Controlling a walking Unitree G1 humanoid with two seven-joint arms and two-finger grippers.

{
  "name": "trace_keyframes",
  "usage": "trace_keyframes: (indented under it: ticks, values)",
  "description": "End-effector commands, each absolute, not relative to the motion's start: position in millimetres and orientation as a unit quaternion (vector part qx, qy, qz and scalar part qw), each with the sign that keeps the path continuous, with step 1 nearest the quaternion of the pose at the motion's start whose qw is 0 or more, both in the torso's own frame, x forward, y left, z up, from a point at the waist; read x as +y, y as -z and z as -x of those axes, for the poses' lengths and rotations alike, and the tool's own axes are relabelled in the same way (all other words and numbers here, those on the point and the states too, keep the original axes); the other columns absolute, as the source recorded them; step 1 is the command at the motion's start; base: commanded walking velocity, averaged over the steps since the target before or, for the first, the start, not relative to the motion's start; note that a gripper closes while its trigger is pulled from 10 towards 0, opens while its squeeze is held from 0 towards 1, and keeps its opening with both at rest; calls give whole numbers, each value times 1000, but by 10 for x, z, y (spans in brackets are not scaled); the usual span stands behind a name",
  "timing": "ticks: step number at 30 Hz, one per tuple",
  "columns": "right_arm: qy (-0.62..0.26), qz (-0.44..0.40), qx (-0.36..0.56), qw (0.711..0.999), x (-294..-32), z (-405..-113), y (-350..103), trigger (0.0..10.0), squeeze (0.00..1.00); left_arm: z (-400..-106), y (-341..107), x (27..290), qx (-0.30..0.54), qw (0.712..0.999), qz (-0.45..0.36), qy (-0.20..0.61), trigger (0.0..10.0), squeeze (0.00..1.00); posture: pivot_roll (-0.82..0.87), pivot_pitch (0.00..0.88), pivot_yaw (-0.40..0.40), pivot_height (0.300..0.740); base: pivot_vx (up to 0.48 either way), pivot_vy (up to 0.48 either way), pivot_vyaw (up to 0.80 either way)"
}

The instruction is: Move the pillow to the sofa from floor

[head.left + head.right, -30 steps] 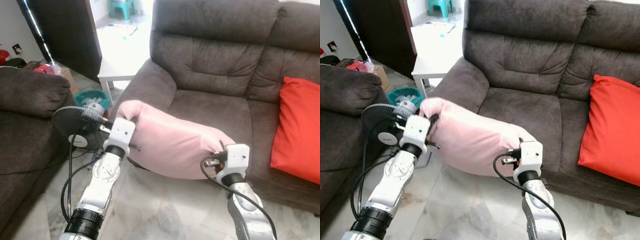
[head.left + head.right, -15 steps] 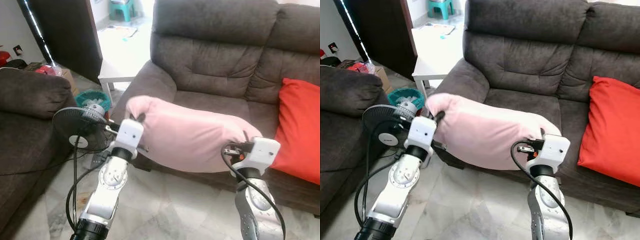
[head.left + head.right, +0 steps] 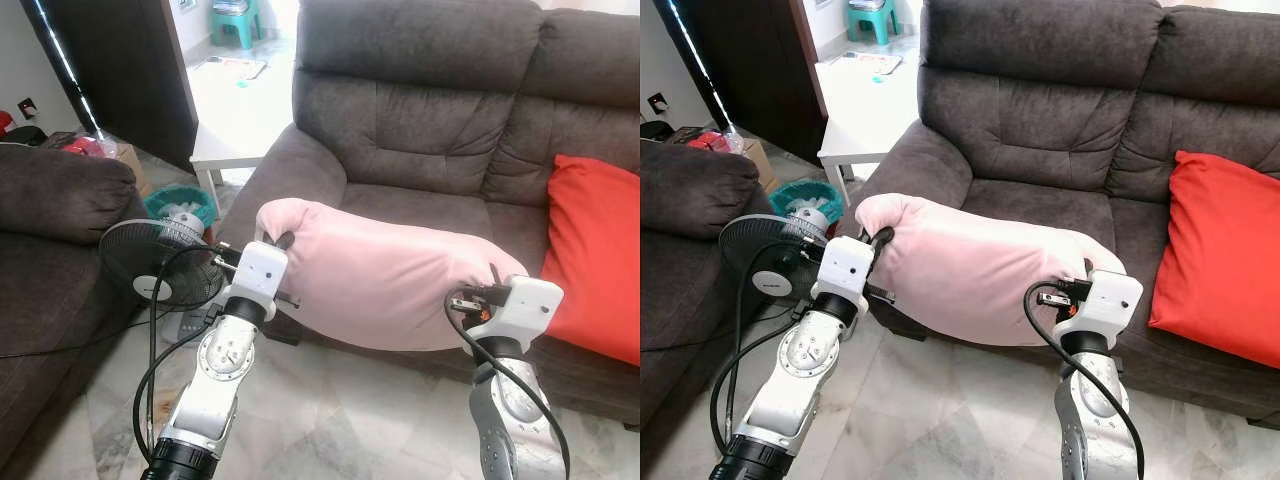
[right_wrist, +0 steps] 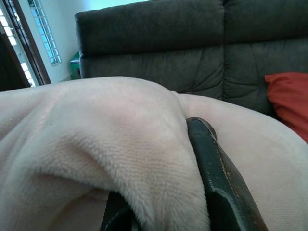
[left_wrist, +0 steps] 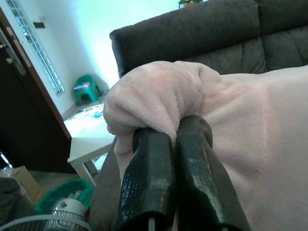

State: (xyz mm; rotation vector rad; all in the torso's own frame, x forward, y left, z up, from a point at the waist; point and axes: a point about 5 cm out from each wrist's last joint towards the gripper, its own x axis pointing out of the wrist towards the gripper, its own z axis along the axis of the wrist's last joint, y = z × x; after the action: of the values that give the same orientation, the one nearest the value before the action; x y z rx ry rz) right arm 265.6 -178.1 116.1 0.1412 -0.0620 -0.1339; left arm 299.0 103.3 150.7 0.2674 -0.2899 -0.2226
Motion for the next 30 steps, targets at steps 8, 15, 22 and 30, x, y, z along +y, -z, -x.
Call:
trace_keyframes:
  ticks: [8,15,22,30]
  values:
    - [57,-67,-84,993,-1779,-2697,-1398,10000,0,-2999,-1593,1054,-155,975,-121,107,10000,0,65,9,-30,740,159,0,0]
    - [50,-64,-85,993,-1769,-2696,-1409,10000,0,-3008,-1608,1065,-156,975,-119,105,10000,0,66,17,-30,740,269,0,0]
    - [39,-57,-86,994,-1718,-2714,-1418,10000,0,-3013,-1621,1082,-158,975,-120,101,10000,0,71,23,-32,740,271,0,0]
    - [39,-54,-87,994,-1730,-2721,-1434,10000,0,-3016,-1614,1081,-156,975,-119,101,10000,0,68,27,-33,740,272,0,0]
